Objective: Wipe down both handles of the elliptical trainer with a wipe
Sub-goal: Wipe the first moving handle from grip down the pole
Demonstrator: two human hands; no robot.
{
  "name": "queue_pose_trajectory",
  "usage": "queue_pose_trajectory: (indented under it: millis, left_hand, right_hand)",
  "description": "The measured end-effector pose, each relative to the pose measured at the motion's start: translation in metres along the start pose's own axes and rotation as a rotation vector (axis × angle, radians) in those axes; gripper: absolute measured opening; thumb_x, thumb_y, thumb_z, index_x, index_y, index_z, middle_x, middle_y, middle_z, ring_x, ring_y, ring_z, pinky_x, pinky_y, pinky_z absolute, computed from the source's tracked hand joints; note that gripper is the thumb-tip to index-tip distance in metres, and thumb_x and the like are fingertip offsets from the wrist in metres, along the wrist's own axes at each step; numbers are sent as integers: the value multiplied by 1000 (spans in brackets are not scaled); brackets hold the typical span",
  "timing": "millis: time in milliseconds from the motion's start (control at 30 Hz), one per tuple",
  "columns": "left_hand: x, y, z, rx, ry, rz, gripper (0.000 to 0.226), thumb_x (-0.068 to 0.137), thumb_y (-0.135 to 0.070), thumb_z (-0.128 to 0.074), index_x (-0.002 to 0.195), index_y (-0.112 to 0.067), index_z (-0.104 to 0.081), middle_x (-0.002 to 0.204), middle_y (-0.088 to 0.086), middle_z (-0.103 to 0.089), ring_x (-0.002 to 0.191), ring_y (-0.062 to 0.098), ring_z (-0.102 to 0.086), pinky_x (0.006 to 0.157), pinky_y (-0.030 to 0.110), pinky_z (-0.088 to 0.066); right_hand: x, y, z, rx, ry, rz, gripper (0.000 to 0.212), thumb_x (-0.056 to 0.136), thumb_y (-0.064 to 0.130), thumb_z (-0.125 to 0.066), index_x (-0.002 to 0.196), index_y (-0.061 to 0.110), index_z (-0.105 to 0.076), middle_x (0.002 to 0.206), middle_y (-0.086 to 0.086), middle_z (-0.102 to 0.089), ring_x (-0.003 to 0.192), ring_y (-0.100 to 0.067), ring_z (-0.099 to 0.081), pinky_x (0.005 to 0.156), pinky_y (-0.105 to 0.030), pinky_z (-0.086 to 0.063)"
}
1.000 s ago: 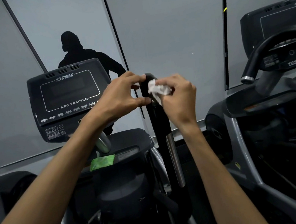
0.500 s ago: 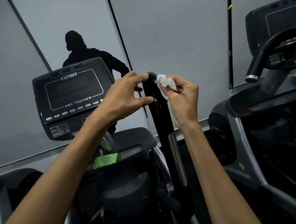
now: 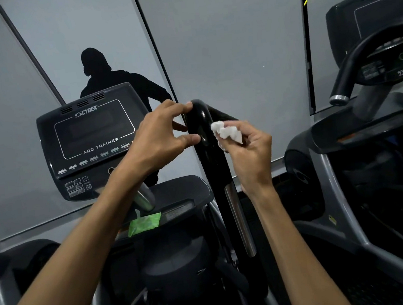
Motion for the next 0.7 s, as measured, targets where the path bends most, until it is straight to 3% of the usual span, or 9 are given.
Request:
queue_pose_trajectory:
  millis: [100, 167, 233, 367, 500, 600, 700]
  left_hand:
    - [0, 0, -1, -31, -7, 8, 68, 81, -21, -84, 142, -17, -56, 128, -4, -59, 101, 12, -69, 96, 45, -55]
    - [-1, 2, -1, -41, -10, 12, 69, 82, -21, -83, 144, -18, -54, 129, -3, -59, 100, 13, -70, 97, 44, -54]
    - [-2, 4, -2, -58, -18, 12, 69, 82, -20, -83, 145, -19, -53, 127, -3, -58, 98, 14, -70, 98, 45, -54]
    - [-1, 6, -5, -93, -32, 18, 68, 82, -17, -83, 144, -19, -54, 127, -6, -57, 95, 10, -70, 97, 43, -55]
    - [-1, 5, -4, -85, -33, 24, 68, 82, -19, -83, 144, -20, -55, 130, -6, -58, 95, 12, -70, 97, 43, -54]
    - [-2, 6, -4, -82, -35, 24, 69, 82, -23, -84, 144, -23, -54, 129, -7, -59, 94, 15, -69, 95, 46, -54]
    - [-2, 8, -3, -78, -40, 23, 68, 81, -27, -84, 143, -25, -56, 123, -12, -59, 92, 15, -69, 93, 50, -54]
  right_hand:
    - [31, 1, -10, -89, -71, 34, 16, 82, 16, -83, 77, 28, -74, 75, 2, -70, 66, -13, -61, 63, -36, -51]
    - [50, 1, -19, -159, -92, 43, 5, 82, 21, -83, 83, 20, -78, 80, 0, -73, 70, -18, -64, 65, -44, -56]
    - [41, 7, -19, -221, -88, 104, 10, 84, 15, -81, 93, 14, -80, 87, -2, -74, 78, -21, -68, 70, -46, -57]
    - [-7, 16, -6, -316, -14, 234, 24, 79, -5, -77, 94, 12, -80, 92, 0, -73, 85, -9, -69, 72, -23, -54]
    - [38, 6, -18, -143, -103, 42, 9, 77, 22, -85, 85, 25, -82, 80, 6, -73, 74, -19, -68, 65, -38, -56]
    - [80, 0, -33, -141, -136, -91, 5, 80, 20, -86, 83, 19, -82, 65, 8, -68, 63, -11, -58, 63, -37, -53]
    - [83, 6, -36, -235, -31, -91, 11, 85, 19, -80, 77, 25, -78, 61, 15, -64, 62, -9, -56, 63, -32, -50]
Point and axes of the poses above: each hand's wrist, its own x-axis towards the middle knuckle, its own z-axis out of the back of the hand, y = z × x, the point moved 4 cm from there along x, towards the middle knuckle
